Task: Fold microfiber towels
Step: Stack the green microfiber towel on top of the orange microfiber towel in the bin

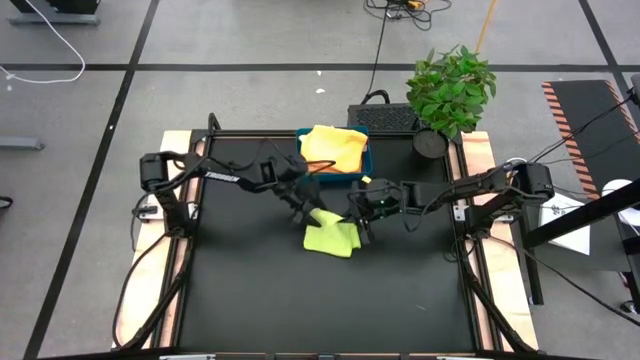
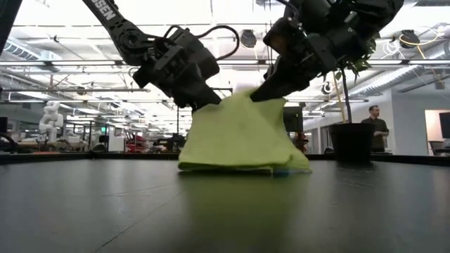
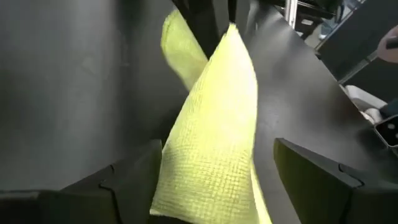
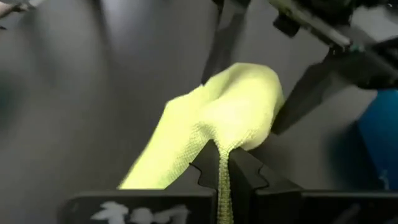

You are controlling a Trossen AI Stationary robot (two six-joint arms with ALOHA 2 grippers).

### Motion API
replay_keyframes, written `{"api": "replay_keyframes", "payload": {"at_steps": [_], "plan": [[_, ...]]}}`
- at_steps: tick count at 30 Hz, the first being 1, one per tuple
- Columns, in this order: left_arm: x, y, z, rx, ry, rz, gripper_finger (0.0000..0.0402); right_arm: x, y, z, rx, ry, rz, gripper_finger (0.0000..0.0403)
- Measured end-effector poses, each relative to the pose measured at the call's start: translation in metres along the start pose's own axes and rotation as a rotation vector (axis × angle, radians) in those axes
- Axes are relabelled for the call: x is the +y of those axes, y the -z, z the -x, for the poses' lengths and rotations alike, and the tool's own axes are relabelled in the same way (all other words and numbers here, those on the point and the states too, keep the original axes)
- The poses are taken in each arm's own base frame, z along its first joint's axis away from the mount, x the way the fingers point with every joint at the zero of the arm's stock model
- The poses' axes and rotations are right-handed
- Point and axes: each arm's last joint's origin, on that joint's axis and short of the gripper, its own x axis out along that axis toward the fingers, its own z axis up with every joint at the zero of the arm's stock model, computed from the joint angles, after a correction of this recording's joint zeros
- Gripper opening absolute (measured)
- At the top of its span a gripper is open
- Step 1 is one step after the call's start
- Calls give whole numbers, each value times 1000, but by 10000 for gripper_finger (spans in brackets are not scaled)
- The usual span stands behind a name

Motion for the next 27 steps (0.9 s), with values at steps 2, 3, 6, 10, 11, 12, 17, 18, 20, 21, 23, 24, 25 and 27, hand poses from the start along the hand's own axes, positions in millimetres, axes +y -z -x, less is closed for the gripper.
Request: {"api": "replay_keyframes", "payload": {"at_steps": [2, 3, 6, 10, 11, 12, 17, 18, 20, 21, 23, 24, 25, 27], "plan": [[1, -3, 3, -17, -10, -11, 297, -2, 2, 0, 20, 27, 1, 2], [2, -5, 5, -31, -17, -21, 285, -4, 2, 1, 26, 44, -1, 2], [0, -14, 14, -75, -32, -66, 224, -10, 4, 2, 37, 87, -7, 2], [0, -18, 21, -89, -42, -106, 103, -19, 4, 3, 28, 123, -14, 2], [0, -18, 22, -90, -44, -114, 71, -21, 3, 4, 22, 129, -15, 2], [1, -17, 23, -87, -46, -109, 39, -23, 3, 4, 17, 135, -15, 2], [9, -12, 29, -58, -82, -59, 35, -27, 3, 5, 10, 146, -11, 2], [11, -12, 31, -60, -96, -53, 50, -26, 3, 5, 13, 144, -11, 2], [10, -15, 38, -72, -121, -62, 86, -25, 3, 5, 16, 137, -11, 2], [9, -19, 41, -86, -141, -85, 107, -24, 3, 5, 16, 130, -13, 2], [7, -23, 45, -96, -188, -120, 152, -22, 3, 4, 10, 104, -10, 2], [6, -24, 45, -94, -208, -132, 175, -21, 2, 4, 7, 96, -7, 2], [6, -24, 45, -90, -219, -140, 198, -20, 2, 4, 0, 82, -5, 2], [5, -22, 43, -74, -220, -142, 242, -18, 0, 3, -5, 70, 0, 2]]}}
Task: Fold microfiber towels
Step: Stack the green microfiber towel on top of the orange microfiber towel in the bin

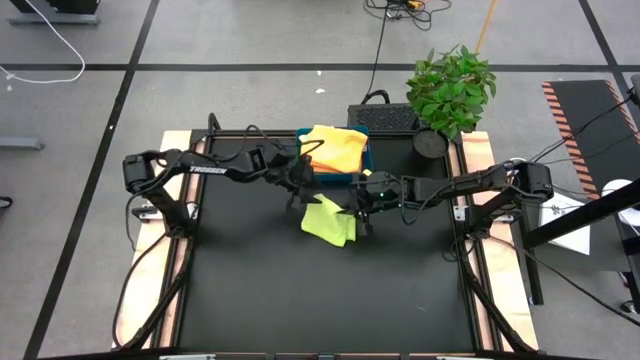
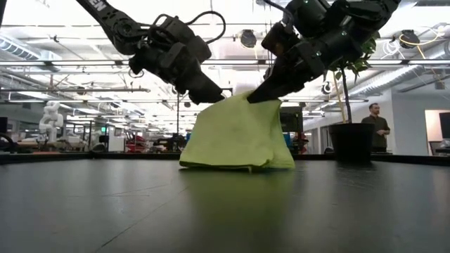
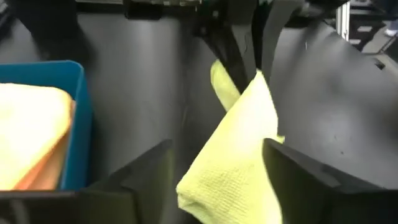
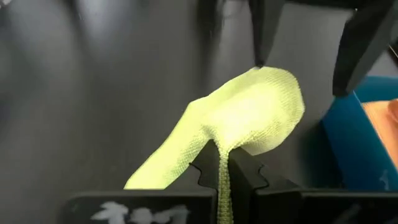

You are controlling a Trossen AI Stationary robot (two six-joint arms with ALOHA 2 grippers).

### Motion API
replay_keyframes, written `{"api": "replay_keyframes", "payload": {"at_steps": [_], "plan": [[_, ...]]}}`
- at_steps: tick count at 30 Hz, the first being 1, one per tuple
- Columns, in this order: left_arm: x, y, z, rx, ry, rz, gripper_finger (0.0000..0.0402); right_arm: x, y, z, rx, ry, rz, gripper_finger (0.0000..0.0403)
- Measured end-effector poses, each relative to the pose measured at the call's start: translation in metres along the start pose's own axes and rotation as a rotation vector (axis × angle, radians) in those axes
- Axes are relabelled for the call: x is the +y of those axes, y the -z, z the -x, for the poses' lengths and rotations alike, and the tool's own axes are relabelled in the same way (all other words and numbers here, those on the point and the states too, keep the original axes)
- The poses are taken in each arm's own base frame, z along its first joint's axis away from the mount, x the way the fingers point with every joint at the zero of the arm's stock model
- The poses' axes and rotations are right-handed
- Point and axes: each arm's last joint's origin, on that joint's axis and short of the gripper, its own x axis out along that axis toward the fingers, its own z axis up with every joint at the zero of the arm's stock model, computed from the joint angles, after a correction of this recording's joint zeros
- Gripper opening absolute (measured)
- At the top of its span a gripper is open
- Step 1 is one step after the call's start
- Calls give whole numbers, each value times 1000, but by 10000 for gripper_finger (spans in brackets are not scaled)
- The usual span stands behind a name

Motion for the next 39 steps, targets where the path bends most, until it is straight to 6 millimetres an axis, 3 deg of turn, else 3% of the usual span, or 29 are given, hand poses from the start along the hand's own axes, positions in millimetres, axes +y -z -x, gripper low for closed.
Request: {"api": "replay_keyframes", "payload": {"at_steps": [5, 10, 13, 15, 21, 22, 28, 34, 39], "plan": [[-3, 12, -9, 70, 30, 26, 313, 5, -13, 0, -30, -15, 35, 2], [-4, 11, -9, 45, 114, 20, 321, 8, -25, 0, -42, -26, 63, 2], [-5, 11, -9, 44, 122, 17, 285, 7, -28, 1, -25, -12, 61, 2], [-4, 11, -9, 43, 118, 19, 240, 5, -27, 1, 13, 27, 57, 2], [2, 10, -2, 32, 97, 7, 41, -5, -26, 4, 97, 130, 37, 2], [3, 8, 1, 23, 90, 5, 22, -8, -27, 5, 102, 147, 34, 2], [6, -5, 20, -16, -12, -22, 9, -27, -46, 13, 130, 272, 49, 2], [9, -23, 45, -32, -314, -84, 9, -48, -72, 26, 133, 401, 90, 2], [18, -24, 55, -37, -402, -83, 9, -68, -78, 34, 119, 454, 84, 2]]}}
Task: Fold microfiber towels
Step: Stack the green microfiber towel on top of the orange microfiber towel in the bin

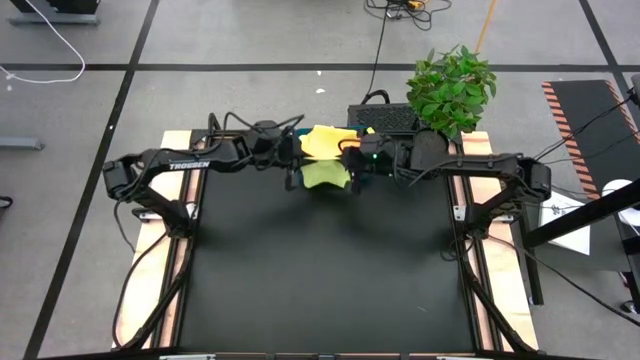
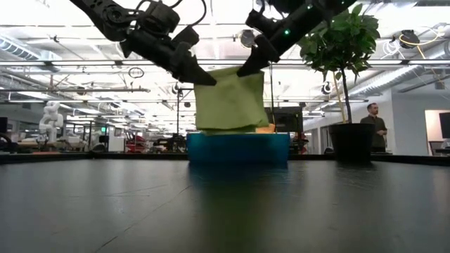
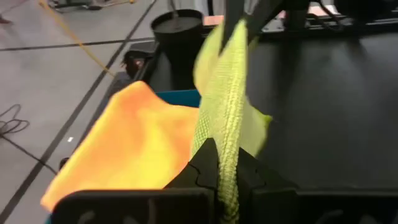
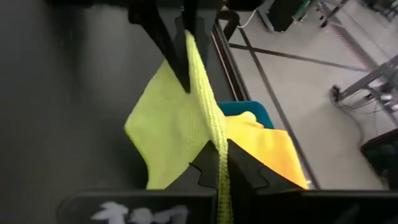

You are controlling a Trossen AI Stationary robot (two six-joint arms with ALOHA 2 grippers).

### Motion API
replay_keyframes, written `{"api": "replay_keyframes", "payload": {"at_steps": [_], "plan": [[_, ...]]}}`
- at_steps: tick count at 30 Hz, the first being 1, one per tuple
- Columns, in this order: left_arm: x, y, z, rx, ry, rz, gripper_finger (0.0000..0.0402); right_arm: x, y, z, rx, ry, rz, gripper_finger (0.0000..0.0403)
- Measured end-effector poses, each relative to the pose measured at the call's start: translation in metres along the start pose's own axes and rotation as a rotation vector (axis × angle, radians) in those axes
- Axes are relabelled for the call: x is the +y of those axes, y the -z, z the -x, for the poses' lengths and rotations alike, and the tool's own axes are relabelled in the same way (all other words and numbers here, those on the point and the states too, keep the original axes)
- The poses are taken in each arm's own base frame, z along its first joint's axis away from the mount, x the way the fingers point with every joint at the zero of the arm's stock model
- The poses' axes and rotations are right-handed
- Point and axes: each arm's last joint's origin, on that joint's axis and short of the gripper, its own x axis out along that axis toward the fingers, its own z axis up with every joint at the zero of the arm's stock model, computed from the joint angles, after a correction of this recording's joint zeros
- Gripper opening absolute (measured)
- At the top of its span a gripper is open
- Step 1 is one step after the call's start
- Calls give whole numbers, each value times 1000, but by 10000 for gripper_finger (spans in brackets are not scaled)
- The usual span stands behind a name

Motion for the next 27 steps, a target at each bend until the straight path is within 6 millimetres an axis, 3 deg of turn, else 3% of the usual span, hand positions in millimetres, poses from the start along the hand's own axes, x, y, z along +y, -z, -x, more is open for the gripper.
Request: {"api": "replay_keyframes", "payload": {"at_steps": [8, 18, 27], "plan": [[21, 11, -4, 10, -52, 20, 7, -22, 10, -8, 31, 39, -68, 2], [46, 40, -23, 51, -97, 38, 7, -34, 37, -48, 132, 75, -93, 2], [69, 59, -33, 60, -282, -18, 41, -58, 62, -65, 215, 165, -115, 2]]}}
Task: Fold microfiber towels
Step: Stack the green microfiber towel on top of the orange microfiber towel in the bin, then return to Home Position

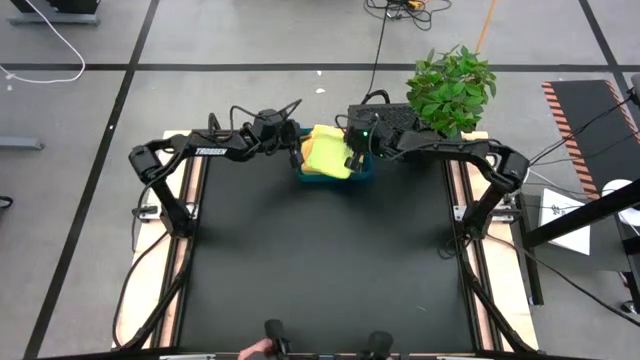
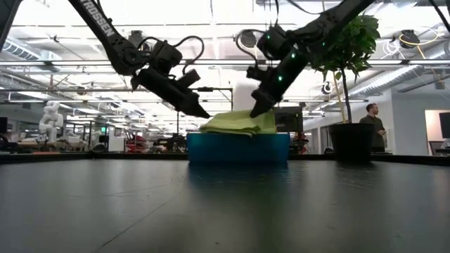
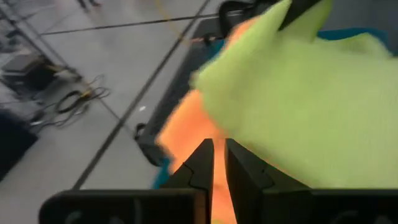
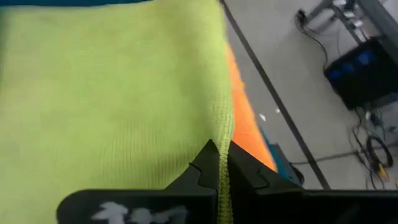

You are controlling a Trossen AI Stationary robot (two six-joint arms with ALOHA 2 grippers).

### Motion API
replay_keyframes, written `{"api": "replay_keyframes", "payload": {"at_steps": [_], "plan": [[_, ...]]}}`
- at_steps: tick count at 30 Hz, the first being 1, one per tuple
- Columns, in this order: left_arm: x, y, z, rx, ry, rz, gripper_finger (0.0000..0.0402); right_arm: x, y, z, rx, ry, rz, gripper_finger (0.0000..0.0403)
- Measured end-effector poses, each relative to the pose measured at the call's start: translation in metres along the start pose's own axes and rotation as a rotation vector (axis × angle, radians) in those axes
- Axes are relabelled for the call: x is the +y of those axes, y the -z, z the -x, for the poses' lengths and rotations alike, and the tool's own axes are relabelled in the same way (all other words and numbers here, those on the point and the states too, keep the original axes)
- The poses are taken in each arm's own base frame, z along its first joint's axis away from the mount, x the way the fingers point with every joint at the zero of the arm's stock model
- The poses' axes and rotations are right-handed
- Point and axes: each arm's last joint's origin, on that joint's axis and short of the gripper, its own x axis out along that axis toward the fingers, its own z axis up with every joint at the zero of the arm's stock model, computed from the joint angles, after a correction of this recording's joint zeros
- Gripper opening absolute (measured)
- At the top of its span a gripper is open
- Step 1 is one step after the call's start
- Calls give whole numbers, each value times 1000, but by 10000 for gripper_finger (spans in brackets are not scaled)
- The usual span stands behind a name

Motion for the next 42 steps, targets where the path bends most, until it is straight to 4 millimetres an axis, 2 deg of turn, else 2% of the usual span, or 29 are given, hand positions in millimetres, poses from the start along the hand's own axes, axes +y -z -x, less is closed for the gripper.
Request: {"api": "replay_keyframes", "payload": {"at_steps": [4, 8, 15, 19, 22, 25, 28, 30, 34, 37, 42], "plan": [[9, 4, 0, 3, -31, 13, 43, -14, 2, -3, -19, 24, -34, 12], [11, 5, 1, 9, -24, 22, 50, -21, 5, -5, -55, 6, -44, 42], [9, 3, 1, -4, -13, 38, 100, -24, 0, -5, -121, -12, -50, 115], [11, -7, 11, -30, -20, 66, 134, -24, -6, 4, -153, -11, -77, 153], [13, -27, 34, -82, -14, 88, 150, -22, -20, 29, -228, -15, -79, 169], [10, -55, 70, -170, 56, 102, 150, -14, -35, 67, -323, -39, -56, 171], [1, -81, 118, -264, 156, 102, 123, -2, -43, 115, -420, -81, -31, 165], [-11, -90, 149, -294, 229, 94, 90, 8, -39, 146, -476, -124, -18, 158], [-45, -84, 193, -359, 348, 49, 14, 29, -11, 189, -561, -224, -11, 143], [-63, -69, 219, -409, 374, 40, 11, 41, 24, 207, -591, -247, -2, 133], [-77, -38, 252, -486, 357, 78, 4, 49, 80, 225, -636, -260, -113, 119]]}}
